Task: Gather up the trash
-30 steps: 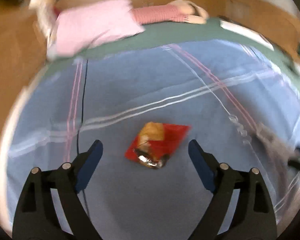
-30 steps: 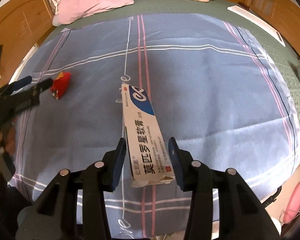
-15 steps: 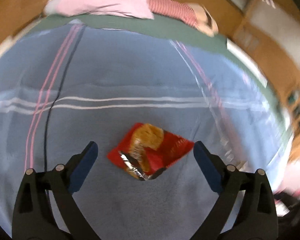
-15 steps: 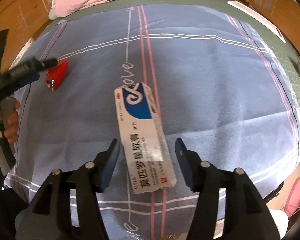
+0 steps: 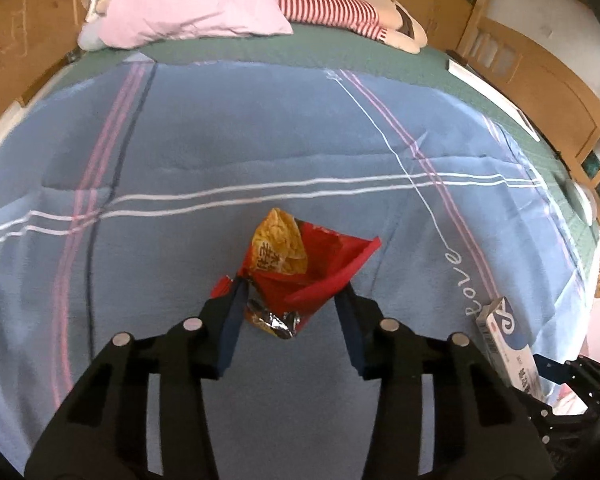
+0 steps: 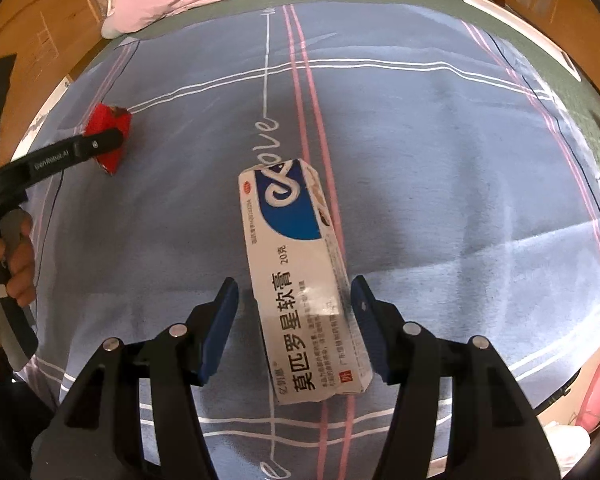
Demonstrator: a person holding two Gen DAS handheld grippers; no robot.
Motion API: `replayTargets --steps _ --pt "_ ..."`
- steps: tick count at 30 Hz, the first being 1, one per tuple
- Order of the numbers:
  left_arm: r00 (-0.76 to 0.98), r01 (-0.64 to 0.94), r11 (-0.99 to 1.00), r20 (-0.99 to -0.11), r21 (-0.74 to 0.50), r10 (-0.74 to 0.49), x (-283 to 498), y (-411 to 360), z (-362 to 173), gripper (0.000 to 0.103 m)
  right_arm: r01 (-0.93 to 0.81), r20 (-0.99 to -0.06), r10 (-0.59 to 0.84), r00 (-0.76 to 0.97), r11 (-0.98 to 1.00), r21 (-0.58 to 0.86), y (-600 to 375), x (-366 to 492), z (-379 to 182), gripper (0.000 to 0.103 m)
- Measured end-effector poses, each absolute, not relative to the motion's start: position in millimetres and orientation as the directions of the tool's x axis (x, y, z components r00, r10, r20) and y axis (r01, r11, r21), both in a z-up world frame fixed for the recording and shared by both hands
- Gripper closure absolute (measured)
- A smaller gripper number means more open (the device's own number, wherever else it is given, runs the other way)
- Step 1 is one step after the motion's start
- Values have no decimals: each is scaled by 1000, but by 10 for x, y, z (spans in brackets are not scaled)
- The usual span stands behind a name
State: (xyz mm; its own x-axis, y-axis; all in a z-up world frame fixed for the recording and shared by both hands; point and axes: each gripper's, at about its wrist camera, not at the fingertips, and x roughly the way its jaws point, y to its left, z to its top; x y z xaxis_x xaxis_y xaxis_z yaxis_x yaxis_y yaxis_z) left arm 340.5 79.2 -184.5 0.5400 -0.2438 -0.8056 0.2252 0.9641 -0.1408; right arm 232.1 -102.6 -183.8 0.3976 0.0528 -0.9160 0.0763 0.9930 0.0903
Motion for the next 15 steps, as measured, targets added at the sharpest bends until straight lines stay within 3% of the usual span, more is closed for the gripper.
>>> replayTargets --steps 6,10,12,13,15 --pt "595 204 958 -751 -203 -285 3212 924 -1594 62 71 -920 20 392 996 52 -980 2323 -1892 45" --pt "675 192 979 -715 -66 -181 3067 859 -1449 62 78 -923 10 385 996 43 -961 2330 -1934 46" --pt "707 196 981 -693 -5 -145 3008 812 -1389 62 81 -922 -2 386 996 32 -942 2325 -1943 52" --pt "713 198 980 -687 7 -139 2992 802 -1362 62 84 -921 -7 390 996 27 -941 2321 -1943 62" --pt "729 202 979 -672 34 -127 2953 778 -1315 63 88 -916 24 400 994 65 -949 2304 -1914 62"
